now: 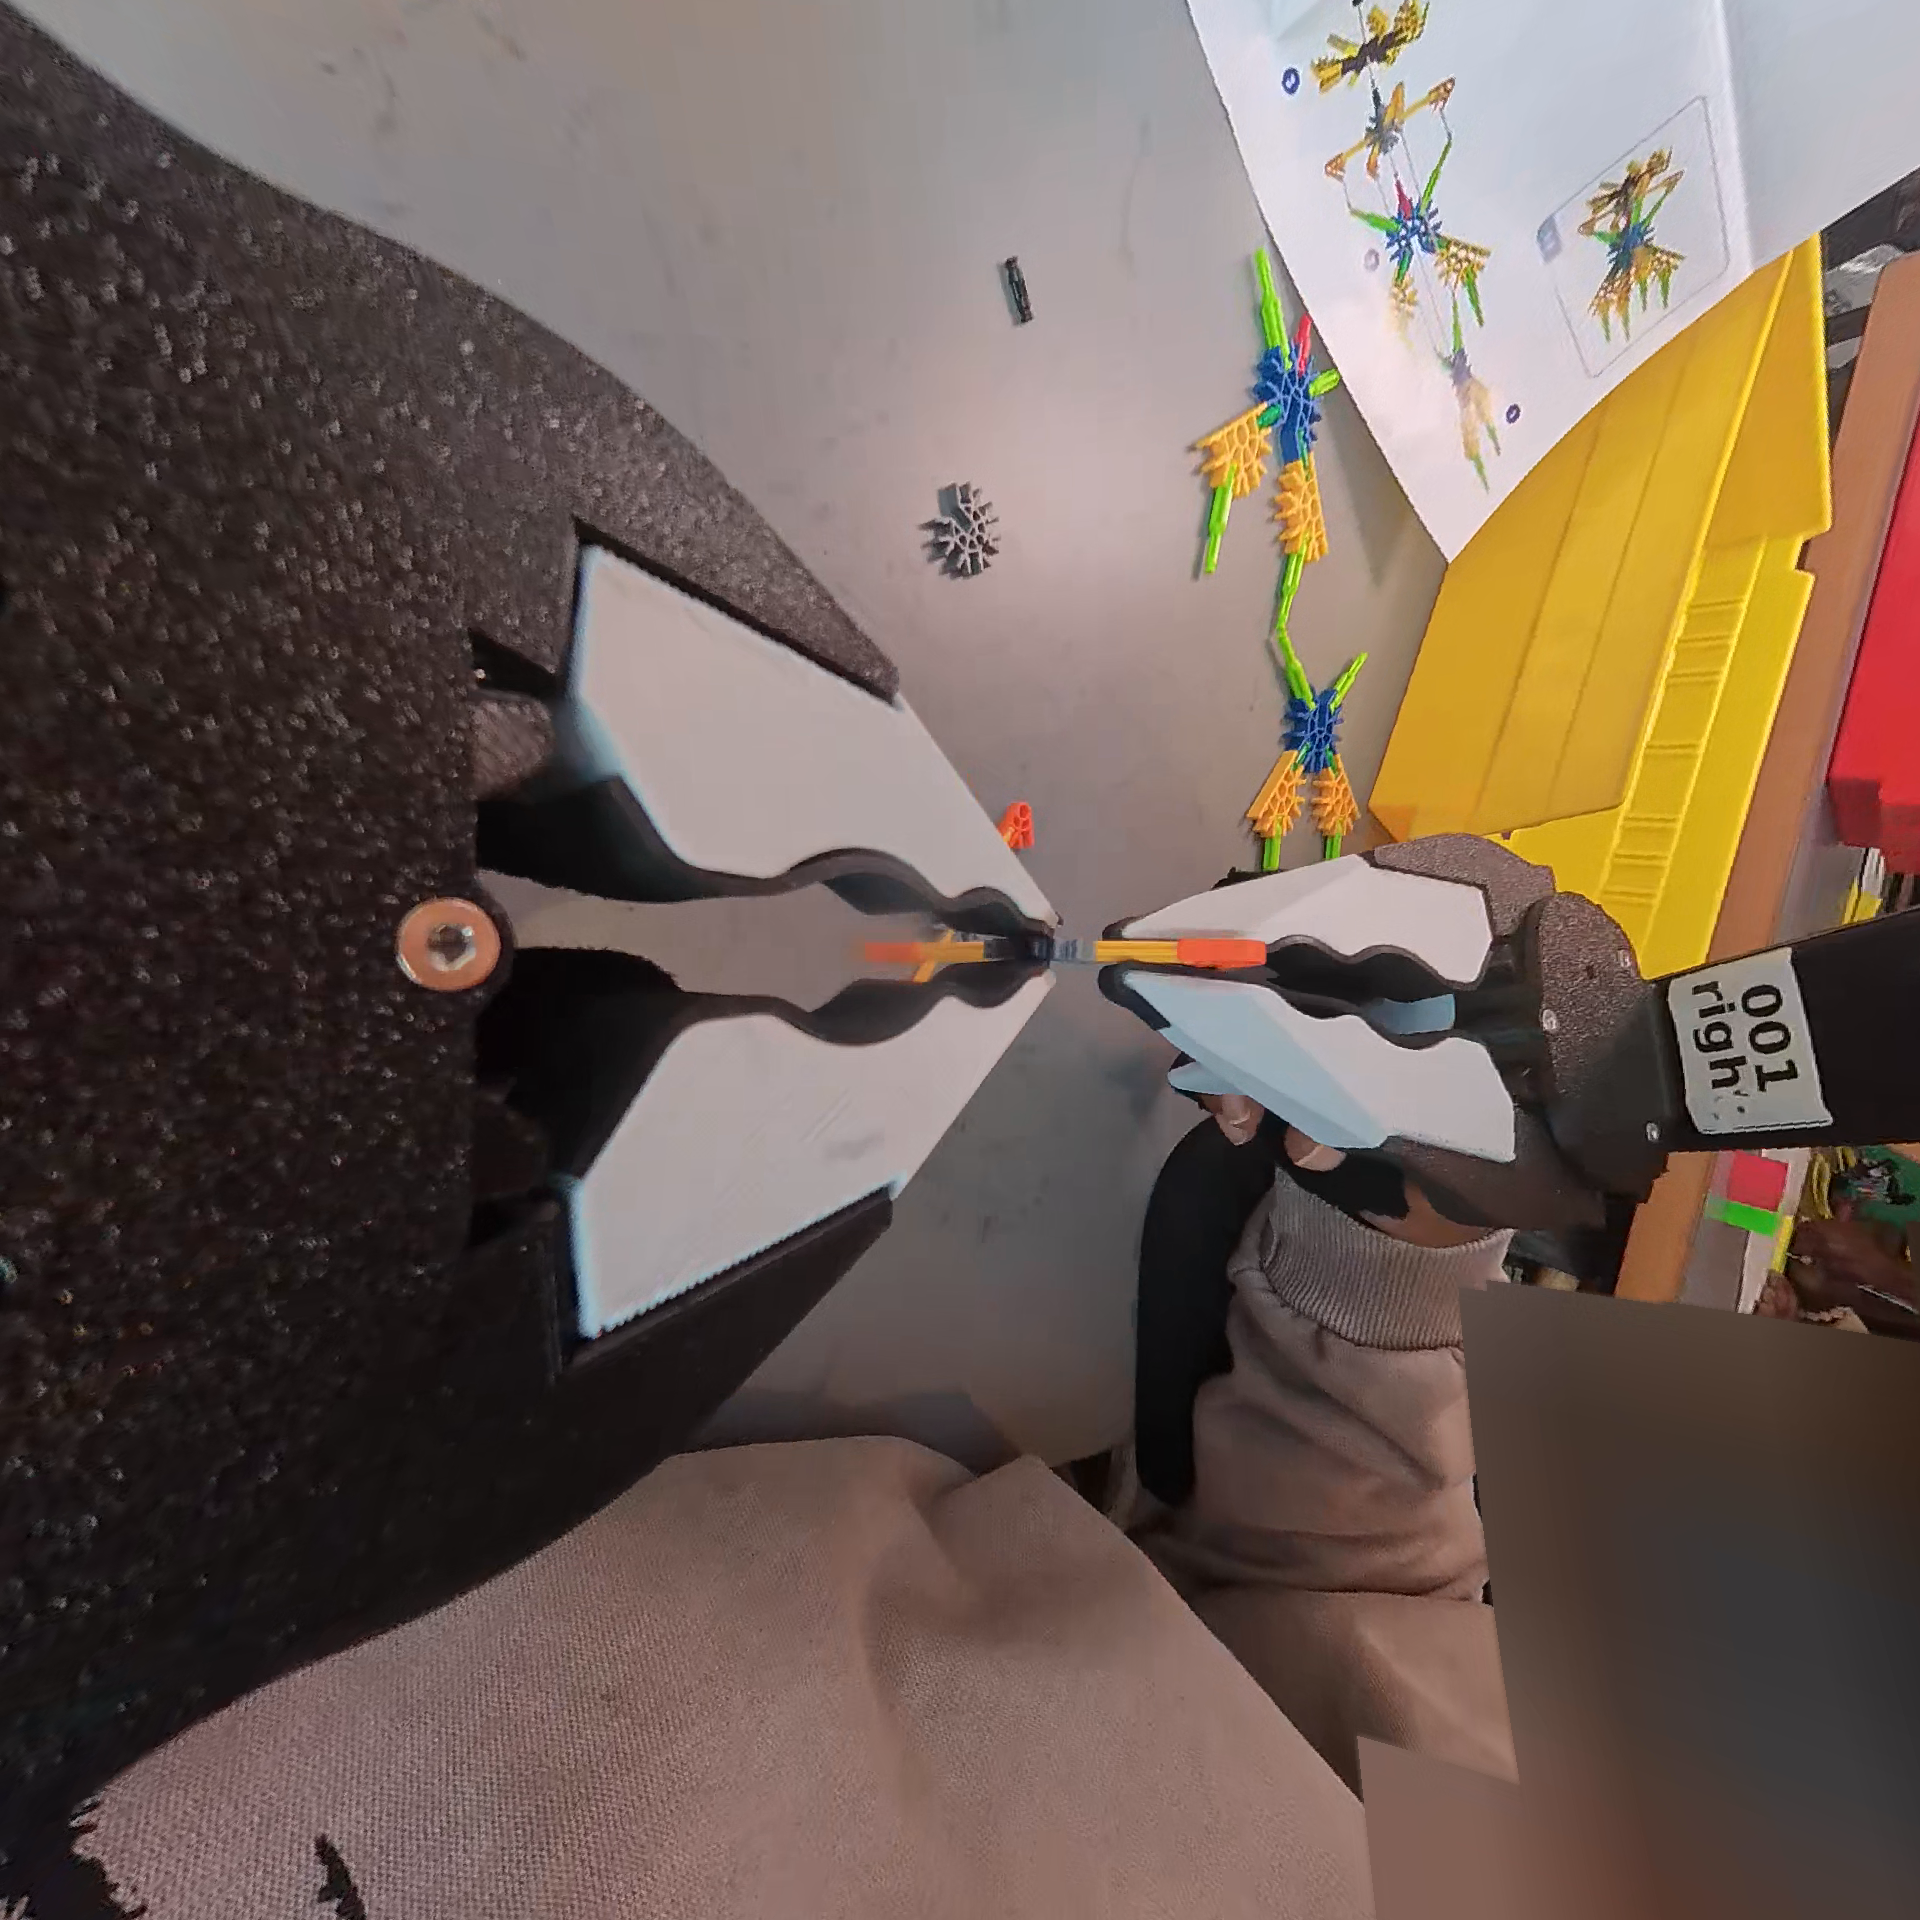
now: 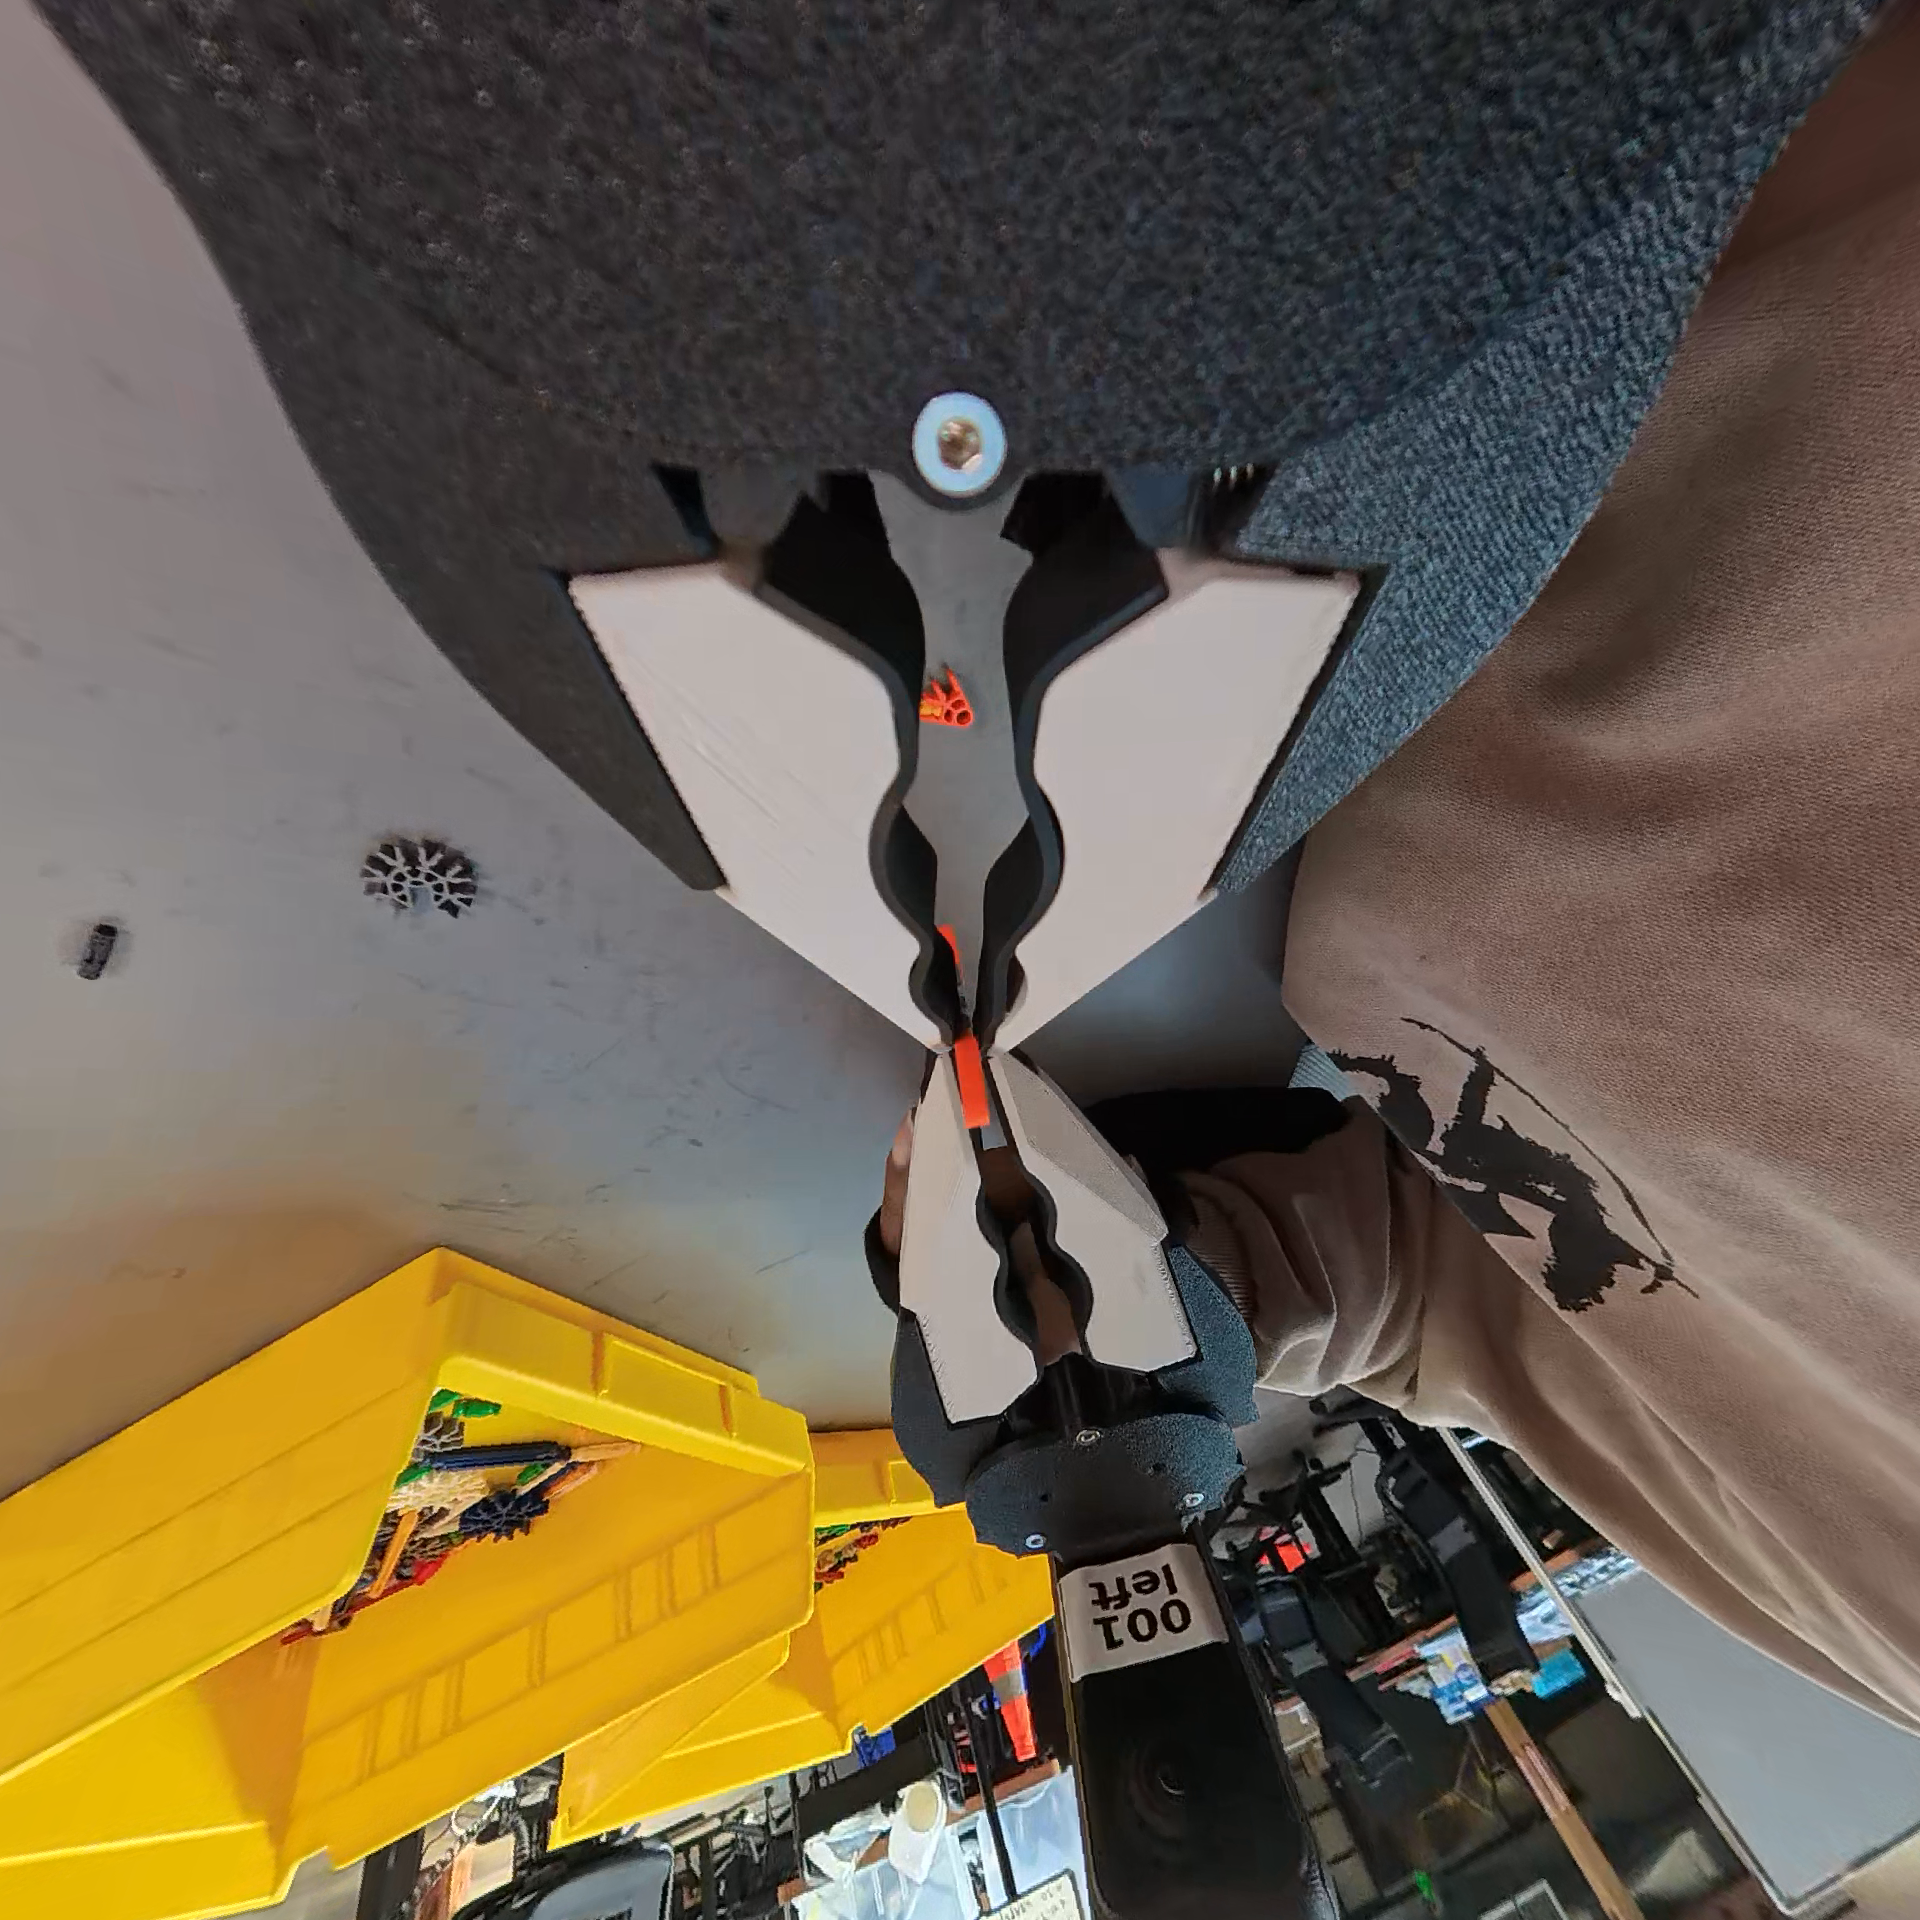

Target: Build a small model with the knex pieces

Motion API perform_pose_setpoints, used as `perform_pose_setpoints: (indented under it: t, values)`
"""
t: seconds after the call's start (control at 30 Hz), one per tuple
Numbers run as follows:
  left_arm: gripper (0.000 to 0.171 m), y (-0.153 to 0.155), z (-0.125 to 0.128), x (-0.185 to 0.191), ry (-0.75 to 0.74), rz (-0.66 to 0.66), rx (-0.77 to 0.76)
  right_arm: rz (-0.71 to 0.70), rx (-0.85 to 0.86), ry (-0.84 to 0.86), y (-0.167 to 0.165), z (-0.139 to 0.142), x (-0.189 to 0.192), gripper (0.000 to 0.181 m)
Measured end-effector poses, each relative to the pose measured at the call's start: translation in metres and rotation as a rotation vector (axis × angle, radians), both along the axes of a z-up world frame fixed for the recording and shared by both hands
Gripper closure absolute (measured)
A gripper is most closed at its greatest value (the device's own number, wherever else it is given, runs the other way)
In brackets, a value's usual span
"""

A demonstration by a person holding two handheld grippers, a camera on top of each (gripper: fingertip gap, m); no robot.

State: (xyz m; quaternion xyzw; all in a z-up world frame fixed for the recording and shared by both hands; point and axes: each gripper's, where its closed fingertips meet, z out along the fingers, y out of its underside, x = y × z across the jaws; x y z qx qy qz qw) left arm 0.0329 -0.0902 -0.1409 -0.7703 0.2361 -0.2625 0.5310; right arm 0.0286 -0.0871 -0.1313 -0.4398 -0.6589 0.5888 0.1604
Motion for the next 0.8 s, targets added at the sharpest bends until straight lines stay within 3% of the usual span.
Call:
perform_pose_setpoints:
  t: [0.07, 0.13, 0.27, 0.4, 0.8]
  values:
    - [0.168, 0.002, 0.003, -0.003, -0.037, 0.018, -0.012, -0.010, 0.000, -0.004, 0.004, 0.000, 0.000, 0.180]
    - [0.168, 0.004, 0.003, -0.010, -0.085, 0.048, -0.039, -0.024, 0.073, -0.037, 0.013, -0.006, 0.004, 0.167]
    - [0.168, 0.008, -0.002, -0.021, -0.107, 0.093, -0.064, -0.013, 0.385, -0.239, 0.036, -0.052, 0.031, 0.164]
    - [0.168, 0.012, -0.007, -0.025, -0.100, 0.119, -0.079, -0.045, 0.508, -0.359, 0.037, -0.083, 0.033, 0.156]
    - [0.168, 0.010, -0.010, -0.024, -0.112, 0.111, -0.093, -0.045, 0.601, -0.345, 0.028, -0.090, 0.022, 0.165]
